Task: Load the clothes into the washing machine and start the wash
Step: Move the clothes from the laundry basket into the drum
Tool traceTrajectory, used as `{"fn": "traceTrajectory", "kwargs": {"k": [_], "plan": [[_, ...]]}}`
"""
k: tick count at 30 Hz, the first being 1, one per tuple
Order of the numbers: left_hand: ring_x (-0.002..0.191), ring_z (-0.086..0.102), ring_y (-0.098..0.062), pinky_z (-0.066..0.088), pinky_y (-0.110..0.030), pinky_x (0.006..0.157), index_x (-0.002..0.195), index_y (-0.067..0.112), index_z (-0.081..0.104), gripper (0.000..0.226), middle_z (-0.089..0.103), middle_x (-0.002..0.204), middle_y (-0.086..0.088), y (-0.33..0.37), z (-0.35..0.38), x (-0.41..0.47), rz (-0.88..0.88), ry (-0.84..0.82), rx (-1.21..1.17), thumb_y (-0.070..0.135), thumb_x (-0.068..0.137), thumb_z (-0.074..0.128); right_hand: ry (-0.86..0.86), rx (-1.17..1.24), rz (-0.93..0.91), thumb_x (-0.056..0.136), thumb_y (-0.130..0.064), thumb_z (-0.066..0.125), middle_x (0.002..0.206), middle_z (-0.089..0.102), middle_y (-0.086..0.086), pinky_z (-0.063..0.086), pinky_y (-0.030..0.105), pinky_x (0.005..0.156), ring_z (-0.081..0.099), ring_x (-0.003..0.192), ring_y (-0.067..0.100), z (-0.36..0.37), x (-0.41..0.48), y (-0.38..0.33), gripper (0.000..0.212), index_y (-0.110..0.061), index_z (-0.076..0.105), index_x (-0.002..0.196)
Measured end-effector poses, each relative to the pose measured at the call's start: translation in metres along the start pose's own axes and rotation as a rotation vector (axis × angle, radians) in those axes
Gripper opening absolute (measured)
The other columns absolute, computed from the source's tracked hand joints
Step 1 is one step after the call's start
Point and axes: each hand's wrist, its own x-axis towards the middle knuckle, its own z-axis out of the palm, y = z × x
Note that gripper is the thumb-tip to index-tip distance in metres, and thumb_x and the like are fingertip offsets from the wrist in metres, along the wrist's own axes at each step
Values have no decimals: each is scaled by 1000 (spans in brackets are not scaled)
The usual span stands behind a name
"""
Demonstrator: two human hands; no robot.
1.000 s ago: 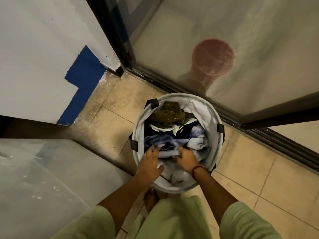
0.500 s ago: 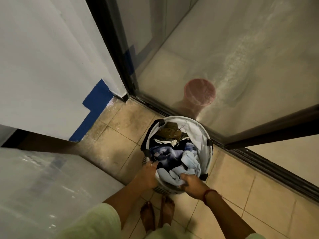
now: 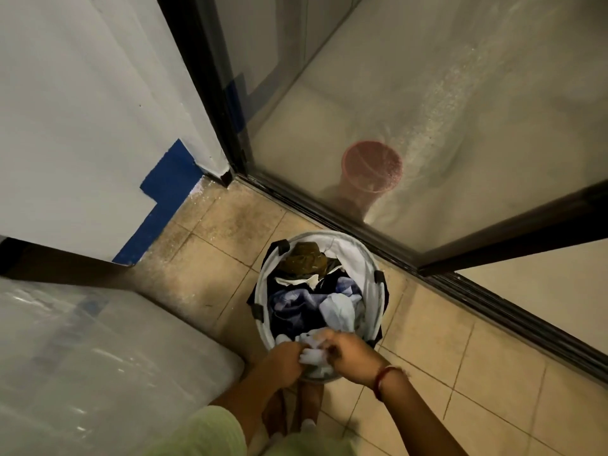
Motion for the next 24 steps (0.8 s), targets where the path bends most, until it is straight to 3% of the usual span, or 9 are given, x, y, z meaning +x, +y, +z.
{"fn": "traceTrajectory", "kwargs": {"k": [4,6,9,12,15,17,19,21,24], "plan": [[108,57,-24,45,-18,86,118,0,55,27,59,122,-17,-18,13,-1,-91,90,-240,12,93,52,304,23,282,89,-10,50,136,50,12,45,36,100,53,120,29,21,23,50,59,-20,29,144],[106,57,-22,47,-17,83,108,6,51,17,59,120,-20,-21,16,4,-104,129,-360,8,91,54,192,-182,325,89,-16,52,144,40,15,38,38,107,44,129,30,34,33,70,68,-19,19,148],[111,59,-32,46,-37,97,108,12,55,21,61,119,-22,-28,23,25,-131,142,-464,14,87,56,-51,-558,255,86,-21,55,155,21,10,7,53,118,17,144,29,57,38,84,81,-19,7,150],[115,56,-32,41,-29,96,120,-4,56,30,59,123,-20,-8,-4,15,-91,196,-491,2,91,52,-91,-710,279,92,-26,47,152,27,17,-28,62,100,9,145,35,88,38,93,71,-17,8,150],[112,55,-42,42,-43,96,116,-10,55,27,58,118,-30,-10,-21,18,-141,287,-570,-5,91,44,-98,-697,297,98,-28,32,135,54,13,-48,57,72,25,140,37,112,27,94,44,-20,41,140],[107,57,-44,46,-49,92,114,-6,56,26,60,113,-31,-8,-35,14,-152,310,-606,0,92,44,-119,-653,293,95,-28,37,115,67,10,-40,63,87,39,130,37,119,21,93,38,-23,58,126],[108,58,-38,47,-46,92,117,-1,57,27,62,112,-24,4,-51,2,-93,308,-616,5,94,46,7,-607,248,73,-36,70,73,72,5,-34,62,98,61,96,43,127,14,93,16,-31,76,86],[107,59,-32,47,-40,91,119,3,57,27,63,111,-17,24,-69,-19,0,329,-591,7,95,47,100,-558,202,17,-37,89,27,44,-8,-12,57,112,60,44,33,140,13,106,39,-36,52,28],[96,57,-17,45,-24,78,113,10,58,22,61,101,-1,48,-96,-50,119,396,-566,7,95,46,239,-500,24,-3,-37,86,19,20,-16,8,49,108,51,30,17,160,23,137,70,-34,21,23]]}}
